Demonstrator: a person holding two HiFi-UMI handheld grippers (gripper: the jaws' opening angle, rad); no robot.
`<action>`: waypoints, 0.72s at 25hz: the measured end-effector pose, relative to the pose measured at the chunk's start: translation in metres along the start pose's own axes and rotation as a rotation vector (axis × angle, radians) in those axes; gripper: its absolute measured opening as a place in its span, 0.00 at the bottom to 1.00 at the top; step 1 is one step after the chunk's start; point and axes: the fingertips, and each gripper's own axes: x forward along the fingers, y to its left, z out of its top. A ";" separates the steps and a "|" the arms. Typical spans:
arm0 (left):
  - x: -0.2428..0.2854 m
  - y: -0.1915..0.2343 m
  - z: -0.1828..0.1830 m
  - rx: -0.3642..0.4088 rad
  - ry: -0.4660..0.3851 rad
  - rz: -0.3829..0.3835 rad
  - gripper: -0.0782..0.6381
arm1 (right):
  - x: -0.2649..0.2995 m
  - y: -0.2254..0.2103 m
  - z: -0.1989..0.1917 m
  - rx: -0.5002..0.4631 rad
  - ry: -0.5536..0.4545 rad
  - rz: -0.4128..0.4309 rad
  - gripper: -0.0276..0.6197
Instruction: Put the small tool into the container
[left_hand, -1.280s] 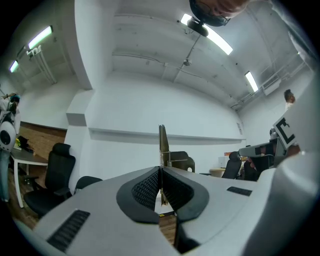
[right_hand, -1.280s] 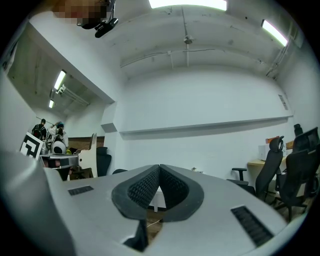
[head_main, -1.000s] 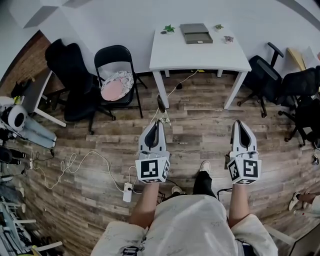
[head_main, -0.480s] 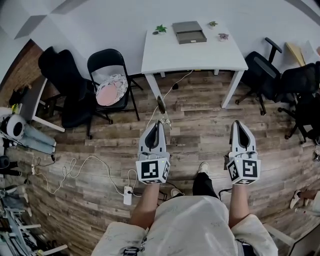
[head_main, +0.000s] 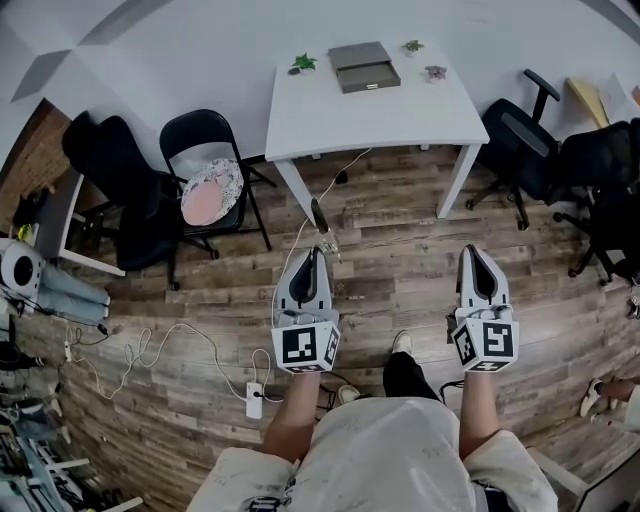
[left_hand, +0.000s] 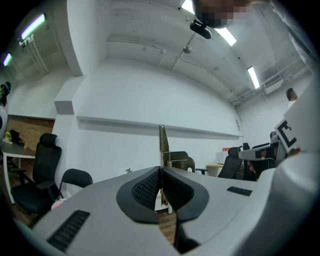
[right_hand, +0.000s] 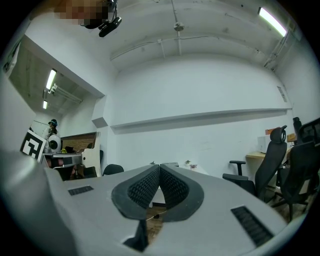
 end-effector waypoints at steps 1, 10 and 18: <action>0.006 -0.002 -0.002 -0.002 0.003 -0.001 0.12 | 0.004 -0.005 -0.001 0.000 0.002 -0.001 0.07; 0.063 -0.018 -0.007 -0.015 0.018 -0.001 0.12 | 0.049 -0.045 0.003 0.002 0.002 0.006 0.07; 0.102 -0.033 0.001 -0.054 0.028 0.021 0.12 | 0.074 -0.088 0.013 0.035 -0.023 0.012 0.07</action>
